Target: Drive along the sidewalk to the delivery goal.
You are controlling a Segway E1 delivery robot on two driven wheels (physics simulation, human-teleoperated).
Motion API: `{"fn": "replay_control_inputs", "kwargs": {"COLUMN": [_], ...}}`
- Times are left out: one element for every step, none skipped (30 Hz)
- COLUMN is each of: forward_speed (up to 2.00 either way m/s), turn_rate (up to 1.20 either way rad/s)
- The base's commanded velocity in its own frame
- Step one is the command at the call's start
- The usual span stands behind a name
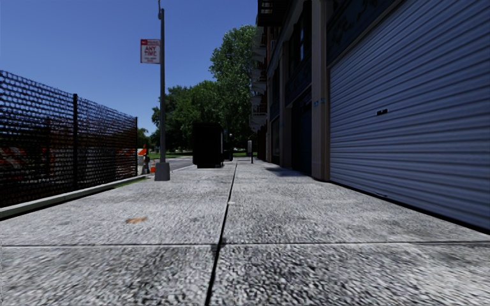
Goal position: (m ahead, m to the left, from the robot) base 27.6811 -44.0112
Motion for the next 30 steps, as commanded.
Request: {"fn": "replay_control_inputs", "kwargs": {"forward_speed": [2.00, 2.00, 2.00, 2.00, 2.00, 2.00, 2.00, 2.00, 2.00, 2.00, 2.00, 2.00, 2.00, 2.00, 2.00, 2.00, 2.00, 2.00, 2.00, 2.00, 2.00, 2.00, 2.00, 2.00, 2.00, 2.00, 2.00, 2.00, 2.00, 2.00], "turn_rate": [0.00, 0.00, 0.00, 0.00, 0.00, 0.00, 0.00, 0.00, 0.00, 0.03, 0.07, 0.07, 0.13, 0.18, 0.19, 0.19, 0.19, 0.20, 0.20, 0.17, 0.17, 0.00, 0.00, 0.00, 0.00, 0.00, 0.00, 0.00, 0.00, 0.00]}}
